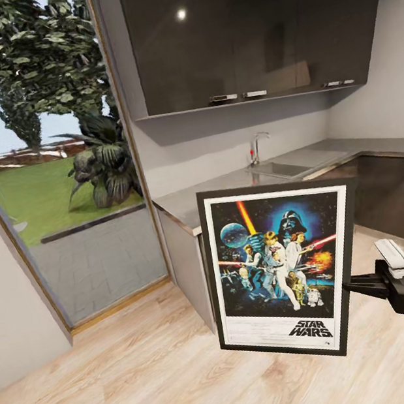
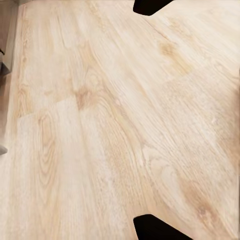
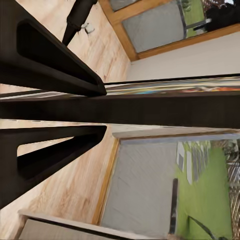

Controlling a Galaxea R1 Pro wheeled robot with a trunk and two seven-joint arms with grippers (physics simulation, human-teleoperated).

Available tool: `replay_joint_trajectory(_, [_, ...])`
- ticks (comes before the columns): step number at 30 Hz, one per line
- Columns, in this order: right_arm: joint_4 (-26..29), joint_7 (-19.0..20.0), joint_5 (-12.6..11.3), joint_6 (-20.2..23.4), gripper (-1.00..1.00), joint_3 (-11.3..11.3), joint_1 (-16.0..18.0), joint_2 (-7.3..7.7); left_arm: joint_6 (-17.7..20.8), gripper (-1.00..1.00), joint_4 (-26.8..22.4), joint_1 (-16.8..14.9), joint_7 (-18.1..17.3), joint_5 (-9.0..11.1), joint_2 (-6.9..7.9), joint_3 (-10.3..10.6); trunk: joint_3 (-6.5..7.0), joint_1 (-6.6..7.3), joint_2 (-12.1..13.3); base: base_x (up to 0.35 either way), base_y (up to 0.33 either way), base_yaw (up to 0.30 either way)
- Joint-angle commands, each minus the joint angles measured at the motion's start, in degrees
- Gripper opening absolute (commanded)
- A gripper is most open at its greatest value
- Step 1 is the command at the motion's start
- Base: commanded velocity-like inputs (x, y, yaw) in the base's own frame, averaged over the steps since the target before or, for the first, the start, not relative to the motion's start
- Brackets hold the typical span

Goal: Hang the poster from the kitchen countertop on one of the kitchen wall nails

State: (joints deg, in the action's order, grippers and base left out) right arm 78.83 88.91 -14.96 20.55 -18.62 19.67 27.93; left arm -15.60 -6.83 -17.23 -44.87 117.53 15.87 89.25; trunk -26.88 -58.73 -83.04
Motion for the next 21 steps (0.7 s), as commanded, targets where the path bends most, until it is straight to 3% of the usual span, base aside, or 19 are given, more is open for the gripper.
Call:
replay_joint_trajectory(1, [0.0,0.3,-0.1,0.7,-1.00,0.0,0.0,0.02,-0.3,1.00,-0.1,0.0,0.0,0.4,0.04,0.5,-0.06,0.00,0.0,0.000,0.000,0.280])
replay_joint_trajectory(8, [-0.1,0.3,-0.2,0.8,-1.00,0.0,0.0,0.02,-0.2,1.00,-0.1,0.1,0.0,0.4,0.04,0.5,-0.06,0.00,0.0,0.000,0.000,0.215])
replay_joint_trajectory(15, [0.0,0.3,-0.2,0.8,-1.00,0.0,0.0,0.02,-0.2,1.00,0.0,0.2,0.1,0.5,0.04,0.5,-0.54,0.00,0.0,0.000,0.000,0.015])
replay_joint_trajectory(21, [-0.1,0.3,-0.2,0.8,-1.00,0.0,0.0,0.02,-0.2,1.00,0.0,0.2,0.2,0.4,0.04,0.5,0.08,1.32,2.4,0.000,0.000,0.001])
